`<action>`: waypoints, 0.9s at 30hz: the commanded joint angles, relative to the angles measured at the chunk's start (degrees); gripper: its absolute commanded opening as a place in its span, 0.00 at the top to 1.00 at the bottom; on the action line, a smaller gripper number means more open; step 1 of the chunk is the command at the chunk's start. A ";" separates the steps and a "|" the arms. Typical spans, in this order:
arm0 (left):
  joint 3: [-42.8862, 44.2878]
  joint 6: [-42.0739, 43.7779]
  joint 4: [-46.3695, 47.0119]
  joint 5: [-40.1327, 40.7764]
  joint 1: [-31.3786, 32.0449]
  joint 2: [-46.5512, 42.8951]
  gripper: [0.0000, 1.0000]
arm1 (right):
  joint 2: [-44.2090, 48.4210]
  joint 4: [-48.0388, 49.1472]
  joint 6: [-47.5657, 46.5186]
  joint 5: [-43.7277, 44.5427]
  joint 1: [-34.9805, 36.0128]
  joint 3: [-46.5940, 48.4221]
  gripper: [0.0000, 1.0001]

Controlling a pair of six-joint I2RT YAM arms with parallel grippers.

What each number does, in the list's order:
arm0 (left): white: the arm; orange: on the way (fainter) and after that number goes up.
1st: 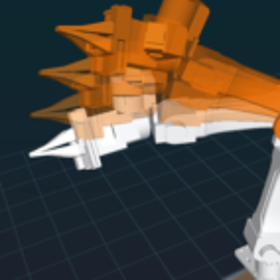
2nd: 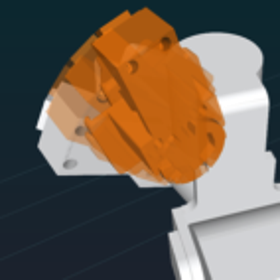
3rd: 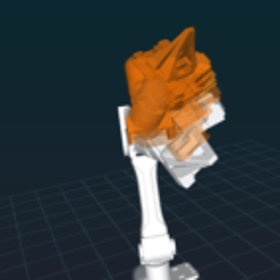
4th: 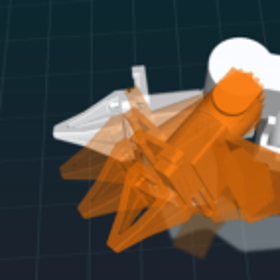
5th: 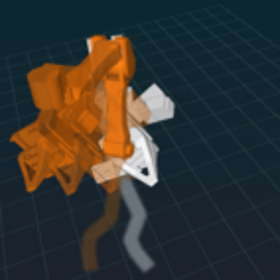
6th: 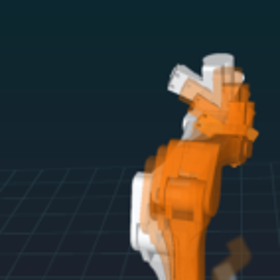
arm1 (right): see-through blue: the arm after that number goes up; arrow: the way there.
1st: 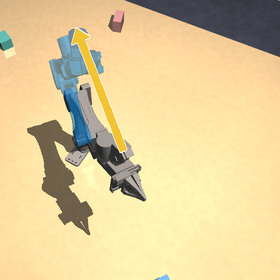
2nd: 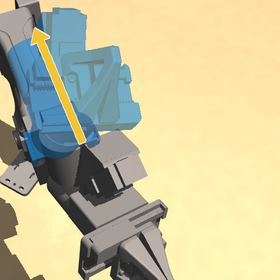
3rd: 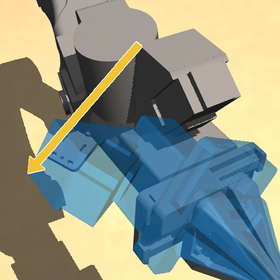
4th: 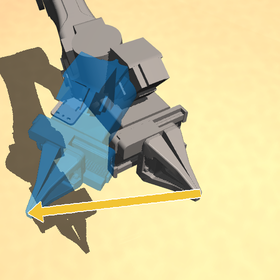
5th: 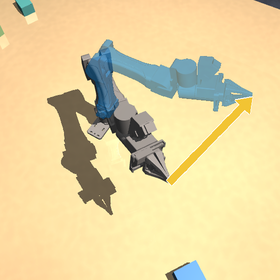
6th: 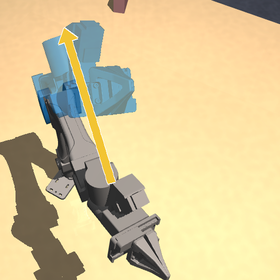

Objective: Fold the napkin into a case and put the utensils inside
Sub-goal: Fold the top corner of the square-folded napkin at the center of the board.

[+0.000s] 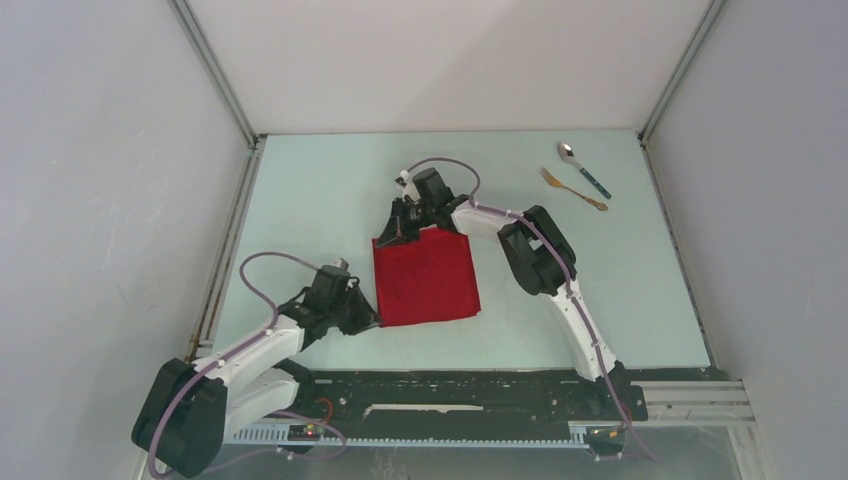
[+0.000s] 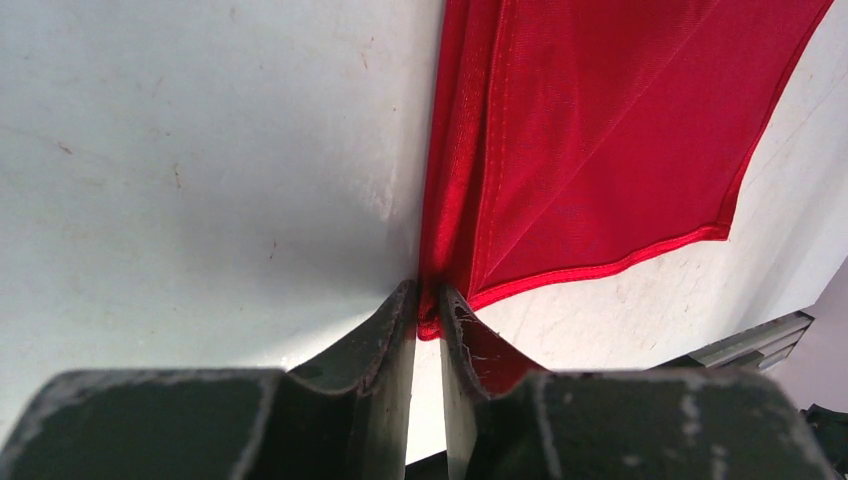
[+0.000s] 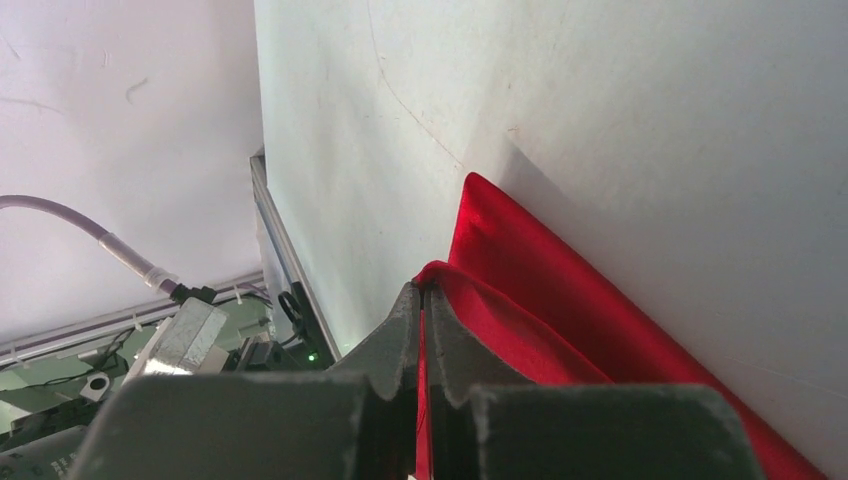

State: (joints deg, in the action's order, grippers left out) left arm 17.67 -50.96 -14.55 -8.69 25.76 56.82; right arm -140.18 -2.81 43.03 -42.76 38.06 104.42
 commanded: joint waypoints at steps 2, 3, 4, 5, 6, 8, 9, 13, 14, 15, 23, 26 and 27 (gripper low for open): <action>-1.12 0.95 -3.08 1.30 0.35 -0.44 0.77 | -0.45 -0.45 0.51 -0.82 -0.69 2.35 0.96; -1.06 1.03 -3.04 1.30 0.35 -0.34 0.77 | -0.52 -0.54 0.47 -0.78 -0.71 2.55 0.96; -0.96 1.14 -3.06 1.29 0.35 -0.24 0.77 | -0.72 -0.79 0.37 -0.75 -0.71 2.84 0.95; -0.89 1.13 -3.04 1.26 0.35 -0.14 0.77 | -0.85 -1.06 0.24 -0.74 -0.75 3.13 0.96; -0.92 1.13 -3.07 1.30 0.35 -0.13 0.77 | -1.07 -1.25 0.18 -0.74 -0.78 3.42 0.96; -0.96 1.18 -3.08 1.22 0.30 -0.20 0.77 | -1.46 -1.71 -0.01 -0.66 -0.79 4.13 0.96; -0.93 1.17 -3.07 1.22 0.34 -0.29 0.77 | -1.62 -1.89 -0.08 -0.66 -0.87 4.39 0.95; -0.99 1.15 -3.21 1.33 0.35 -0.70 0.77 | -2.25 -2.49 -0.17 -0.63 -1.14 5.51 0.95; -0.96 1.15 -3.21 1.26 0.35 -0.68 0.77 | -2.43 -2.71 -0.27 -0.65 -1.14 5.81 0.95; -0.94 1.17 -3.30 1.22 0.35 -0.66 0.77 | -2.56 -2.95 -0.40 -0.70 -1.20 6.06 0.94; -0.13 1.01 -4.59 1.20 0.35 -1.45 0.75 | -2.60 -3.92 -1.05 -0.49 -1.51 6.63 0.93; 0.18 0.55 -5.61 1.29 0.35 -2.77 0.73 | -2.64 -4.13 -1.13 -0.40 -1.59 6.68 0.93; 0.31 0.39 -6.11 1.30 0.35 -3.26 0.72 | -2.60 -4.13 -1.18 -0.47 -1.67 6.78 0.92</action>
State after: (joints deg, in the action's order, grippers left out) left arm 17.67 -50.98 -16.69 -8.56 25.76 55.53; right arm -141.99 -7.01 42.76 -42.98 36.95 108.49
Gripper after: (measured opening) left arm 0.266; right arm 0.071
